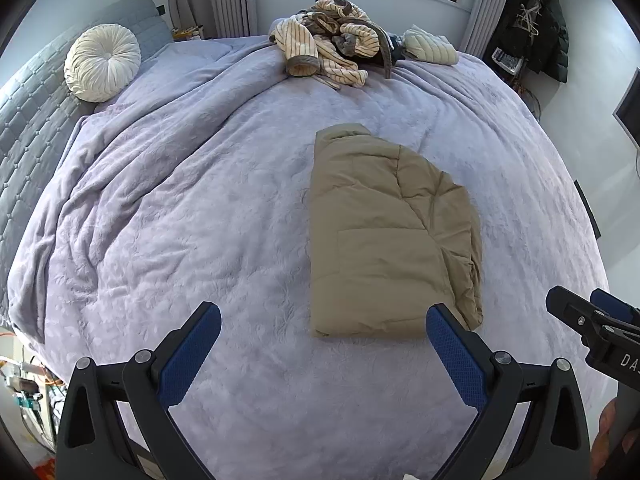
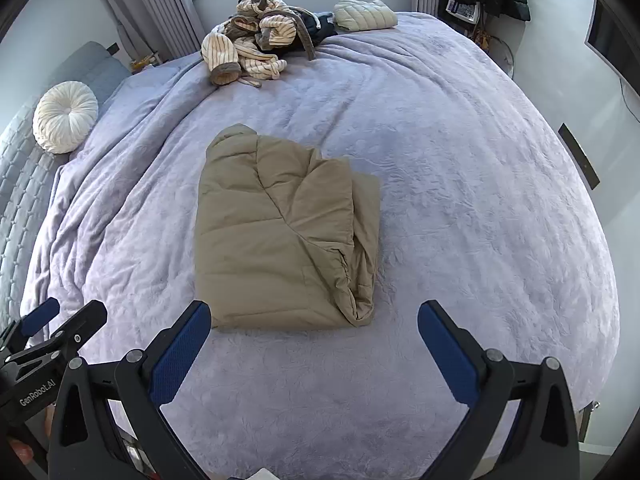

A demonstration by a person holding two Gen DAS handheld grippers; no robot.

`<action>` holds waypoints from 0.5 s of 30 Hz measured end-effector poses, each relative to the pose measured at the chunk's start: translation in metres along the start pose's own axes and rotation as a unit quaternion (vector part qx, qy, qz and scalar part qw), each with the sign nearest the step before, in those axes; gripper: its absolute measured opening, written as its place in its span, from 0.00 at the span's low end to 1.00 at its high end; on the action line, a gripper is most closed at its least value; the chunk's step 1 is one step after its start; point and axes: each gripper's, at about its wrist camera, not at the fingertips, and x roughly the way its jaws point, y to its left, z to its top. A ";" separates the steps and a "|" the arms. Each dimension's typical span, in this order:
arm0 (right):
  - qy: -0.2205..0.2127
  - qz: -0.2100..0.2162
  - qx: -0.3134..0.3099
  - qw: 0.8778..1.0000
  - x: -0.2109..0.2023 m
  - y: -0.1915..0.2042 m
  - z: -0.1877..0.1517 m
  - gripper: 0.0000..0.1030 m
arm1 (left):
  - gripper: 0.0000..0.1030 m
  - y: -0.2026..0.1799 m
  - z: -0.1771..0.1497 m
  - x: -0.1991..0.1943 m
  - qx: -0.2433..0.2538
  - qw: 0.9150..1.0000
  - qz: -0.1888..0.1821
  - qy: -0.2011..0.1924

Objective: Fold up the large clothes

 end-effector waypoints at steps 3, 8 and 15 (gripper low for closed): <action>0.000 0.000 0.000 1.000 0.000 0.000 0.000 1.00 | 1.00 0.000 0.000 0.000 0.001 1.000 0.000 0.000; 0.000 0.000 0.000 1.000 0.000 0.000 0.000 1.00 | 1.00 -0.001 0.001 0.001 0.001 1.000 0.000 0.000; 0.001 -0.001 0.001 1.000 0.000 0.001 -0.001 1.00 | 1.00 -0.001 0.001 0.002 0.001 1.000 0.001 0.000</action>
